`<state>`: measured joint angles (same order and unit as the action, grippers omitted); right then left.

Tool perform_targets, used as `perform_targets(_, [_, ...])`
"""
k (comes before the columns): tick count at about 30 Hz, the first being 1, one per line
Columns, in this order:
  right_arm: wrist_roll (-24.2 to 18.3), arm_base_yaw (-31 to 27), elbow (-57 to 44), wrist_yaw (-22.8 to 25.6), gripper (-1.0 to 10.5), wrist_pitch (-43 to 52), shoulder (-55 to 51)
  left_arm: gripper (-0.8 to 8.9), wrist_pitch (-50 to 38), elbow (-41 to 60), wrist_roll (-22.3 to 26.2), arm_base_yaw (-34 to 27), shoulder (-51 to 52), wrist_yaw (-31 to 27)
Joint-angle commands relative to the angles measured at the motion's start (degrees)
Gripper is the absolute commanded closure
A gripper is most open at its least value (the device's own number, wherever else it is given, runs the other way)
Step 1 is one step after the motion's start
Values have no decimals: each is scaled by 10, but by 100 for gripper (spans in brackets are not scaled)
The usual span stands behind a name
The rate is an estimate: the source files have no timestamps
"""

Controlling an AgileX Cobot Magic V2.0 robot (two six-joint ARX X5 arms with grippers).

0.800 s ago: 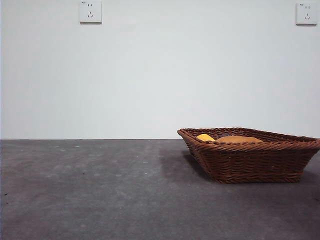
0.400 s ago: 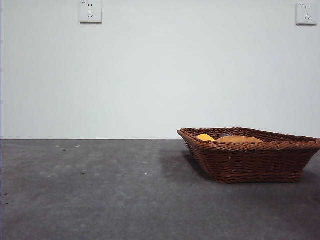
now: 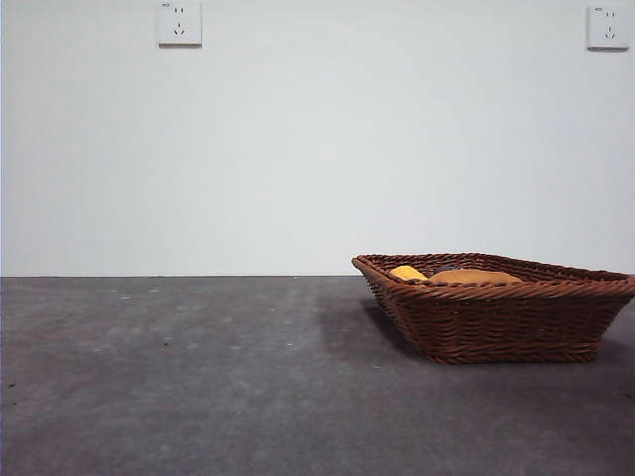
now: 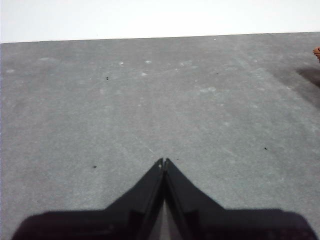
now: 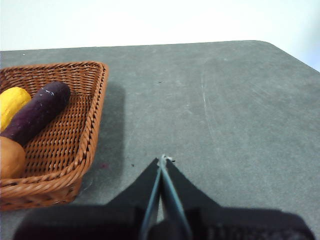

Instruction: Help me put the vegetables on the table into the basket

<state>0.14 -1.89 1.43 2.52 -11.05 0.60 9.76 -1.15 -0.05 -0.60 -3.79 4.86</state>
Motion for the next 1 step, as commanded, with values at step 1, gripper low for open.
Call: perform_targets(1, [-3, -1, -6, -2, 946, 3, -1, 817, -4, 7, -3, -1, 0, 0])
